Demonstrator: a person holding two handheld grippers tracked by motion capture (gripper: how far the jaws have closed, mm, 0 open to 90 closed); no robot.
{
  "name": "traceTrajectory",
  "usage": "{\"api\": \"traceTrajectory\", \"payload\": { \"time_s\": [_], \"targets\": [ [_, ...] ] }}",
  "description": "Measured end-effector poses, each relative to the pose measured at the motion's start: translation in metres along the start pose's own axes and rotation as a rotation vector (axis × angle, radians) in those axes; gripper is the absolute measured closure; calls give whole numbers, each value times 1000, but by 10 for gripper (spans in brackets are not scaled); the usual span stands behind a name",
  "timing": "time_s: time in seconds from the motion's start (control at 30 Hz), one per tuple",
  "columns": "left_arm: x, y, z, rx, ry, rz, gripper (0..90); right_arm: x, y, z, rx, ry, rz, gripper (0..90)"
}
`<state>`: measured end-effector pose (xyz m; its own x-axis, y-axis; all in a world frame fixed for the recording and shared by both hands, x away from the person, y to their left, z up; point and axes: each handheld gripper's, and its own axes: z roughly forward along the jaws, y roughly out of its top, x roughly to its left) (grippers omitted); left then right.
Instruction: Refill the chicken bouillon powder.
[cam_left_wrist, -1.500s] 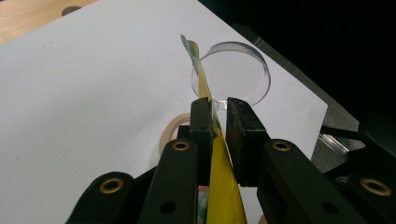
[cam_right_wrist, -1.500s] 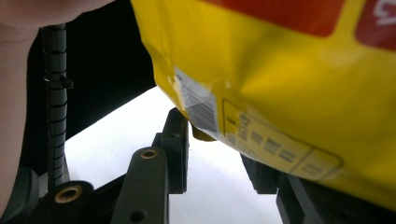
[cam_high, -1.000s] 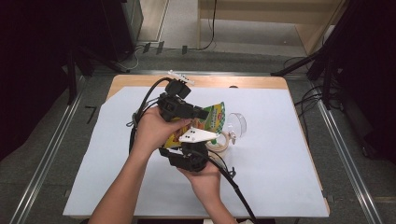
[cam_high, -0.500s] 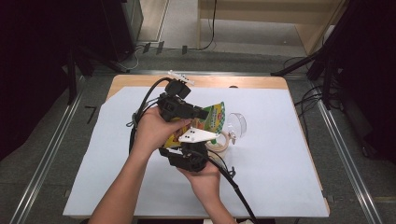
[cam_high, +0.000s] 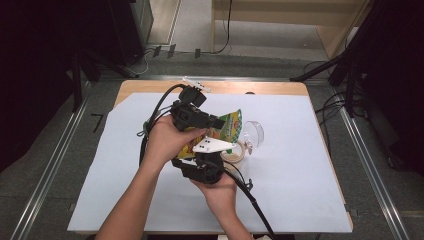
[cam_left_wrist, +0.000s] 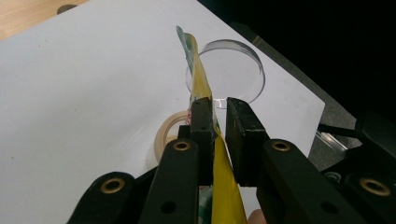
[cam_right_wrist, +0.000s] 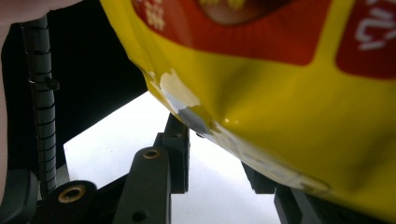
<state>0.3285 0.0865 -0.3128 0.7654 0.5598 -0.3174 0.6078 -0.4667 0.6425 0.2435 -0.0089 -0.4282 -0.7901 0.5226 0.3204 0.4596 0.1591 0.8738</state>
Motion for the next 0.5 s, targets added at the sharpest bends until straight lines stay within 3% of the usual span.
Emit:
{"api": "traceTrajectory", "payload": {
  "time_s": [0.5],
  "targets": [
    [5, -1, -1, 2, -35, -52, 829, 1, 0, 0, 3, -3, -6, 673]
  ]
}}
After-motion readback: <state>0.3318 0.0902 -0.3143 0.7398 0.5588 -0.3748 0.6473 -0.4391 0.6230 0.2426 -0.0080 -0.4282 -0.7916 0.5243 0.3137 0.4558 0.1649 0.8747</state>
